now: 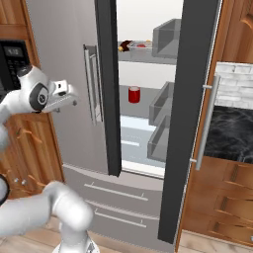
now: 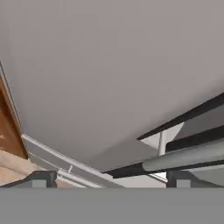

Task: Place the tupperware on the top shelf of the fridge. Make space for the tupperware among the existing items by rearranging them on the shelves if needed. Close the fridge door when finished.

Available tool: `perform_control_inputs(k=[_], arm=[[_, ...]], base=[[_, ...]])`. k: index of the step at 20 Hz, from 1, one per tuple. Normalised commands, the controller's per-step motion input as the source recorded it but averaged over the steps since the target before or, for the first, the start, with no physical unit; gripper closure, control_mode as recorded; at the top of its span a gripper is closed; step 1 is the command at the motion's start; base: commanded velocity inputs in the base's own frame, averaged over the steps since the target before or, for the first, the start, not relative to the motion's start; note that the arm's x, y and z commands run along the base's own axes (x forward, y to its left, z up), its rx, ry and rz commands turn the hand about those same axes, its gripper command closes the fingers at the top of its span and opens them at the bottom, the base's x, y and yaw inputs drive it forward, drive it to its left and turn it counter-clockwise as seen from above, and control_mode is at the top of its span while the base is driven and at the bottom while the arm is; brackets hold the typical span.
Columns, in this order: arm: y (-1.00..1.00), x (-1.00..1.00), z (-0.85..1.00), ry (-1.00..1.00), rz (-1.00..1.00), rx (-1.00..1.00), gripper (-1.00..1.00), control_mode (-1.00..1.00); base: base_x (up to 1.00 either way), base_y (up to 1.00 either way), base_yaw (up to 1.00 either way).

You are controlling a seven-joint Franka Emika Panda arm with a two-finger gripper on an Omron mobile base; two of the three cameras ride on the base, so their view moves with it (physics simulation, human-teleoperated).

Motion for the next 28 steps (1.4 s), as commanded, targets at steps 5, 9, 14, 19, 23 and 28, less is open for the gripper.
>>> perform_control_inputs(k=[5,9,14,19,23,28], arm=[[-0.49,-1.00,0.55,-0.57,0.00,0.22,-1.00,-1.00],[-0.49,-1.00,0.73,-0.47,-0.02,0.28,-1.00,-1.00],[-0.60,-1.00,0.64,-0.27,-0.08,0.33,-1.00,-1.00],[-0.46,-1.00,0.81,-0.02,-0.08,0.28,-1.00,-1.00],[-0.24,-1.00,0.52,0.10,-0.06,0.18,-1.00,-1.00],[-0.35,-1.00,0.03,0.21,-0.01,0.21,-1.00,-1.00]], base=[[0.00,0.00,0.00],[0.00,0.00,0.00],[0.00,0.00,0.00],[0.00,0.00,0.00],[0.00,0.00,0.00],[0.00,0.00,0.00]])
